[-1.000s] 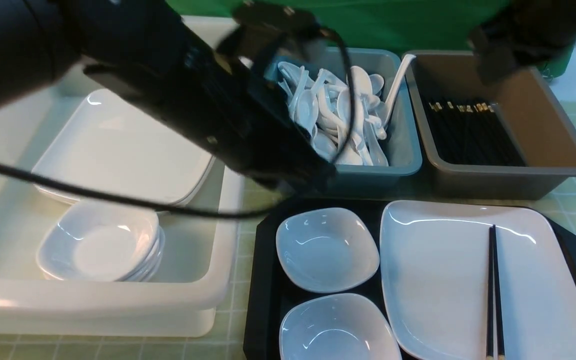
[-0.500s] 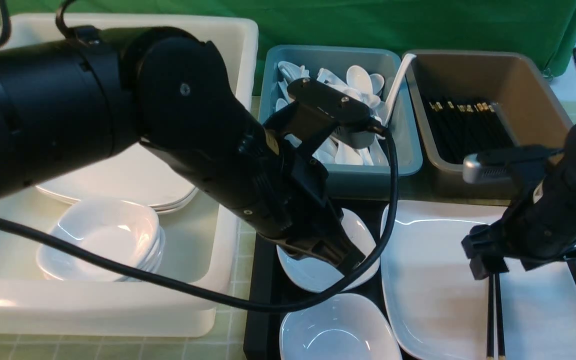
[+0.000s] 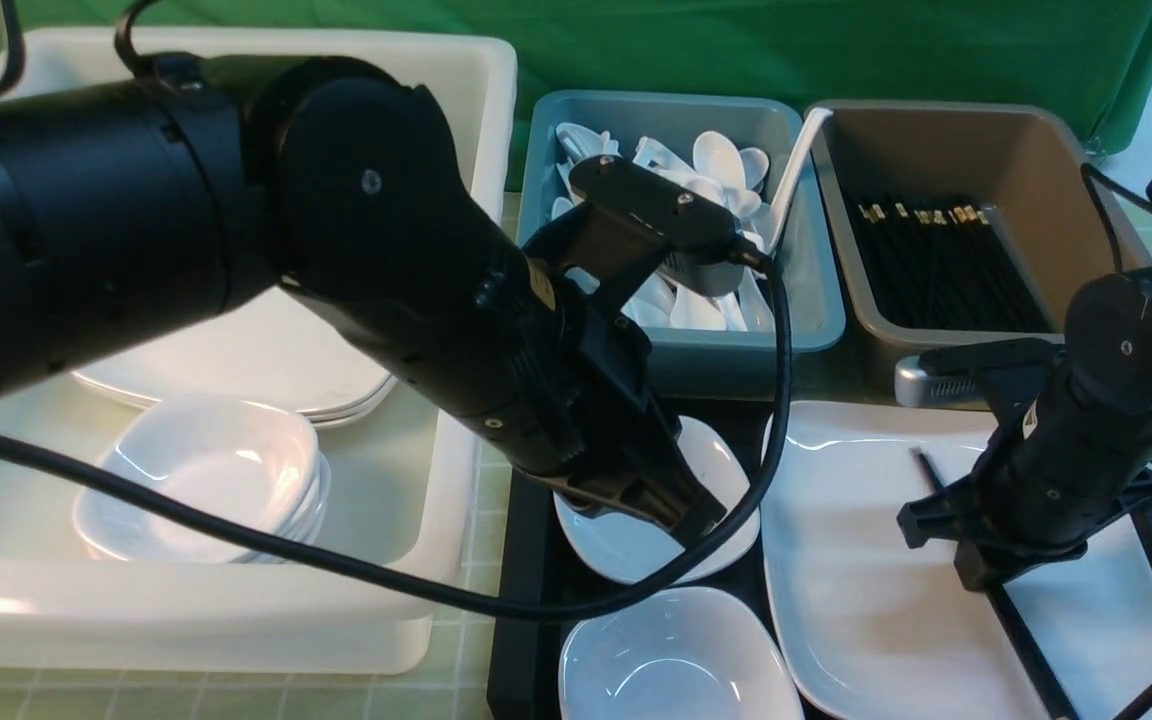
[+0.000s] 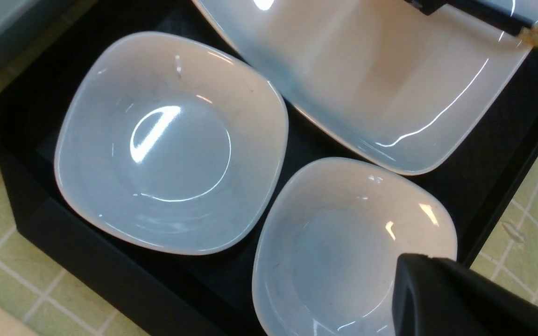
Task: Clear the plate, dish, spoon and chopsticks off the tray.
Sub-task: Use the right arm to grab a pair of chopsticks from the plate
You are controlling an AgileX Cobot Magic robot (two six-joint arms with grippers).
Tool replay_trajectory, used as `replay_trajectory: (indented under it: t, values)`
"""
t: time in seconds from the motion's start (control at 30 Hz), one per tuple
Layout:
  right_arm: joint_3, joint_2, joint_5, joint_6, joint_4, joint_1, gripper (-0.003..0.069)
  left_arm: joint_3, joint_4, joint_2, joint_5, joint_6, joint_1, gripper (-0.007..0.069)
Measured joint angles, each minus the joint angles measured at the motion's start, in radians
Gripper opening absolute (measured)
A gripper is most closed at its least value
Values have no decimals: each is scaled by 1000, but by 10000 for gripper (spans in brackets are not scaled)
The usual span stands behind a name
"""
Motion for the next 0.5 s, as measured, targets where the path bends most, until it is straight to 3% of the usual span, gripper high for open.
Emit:
replay_trajectory:
  t: [0.3, 0.5]
  values:
    - [-41, -184, 132, -92, 59, 0, 91, 0, 1, 0, -26, 0, 0, -18]
    - [-209, -279, 109, -143, 78, -33, 91, 0, -7, 0, -251, 0, 0, -18]
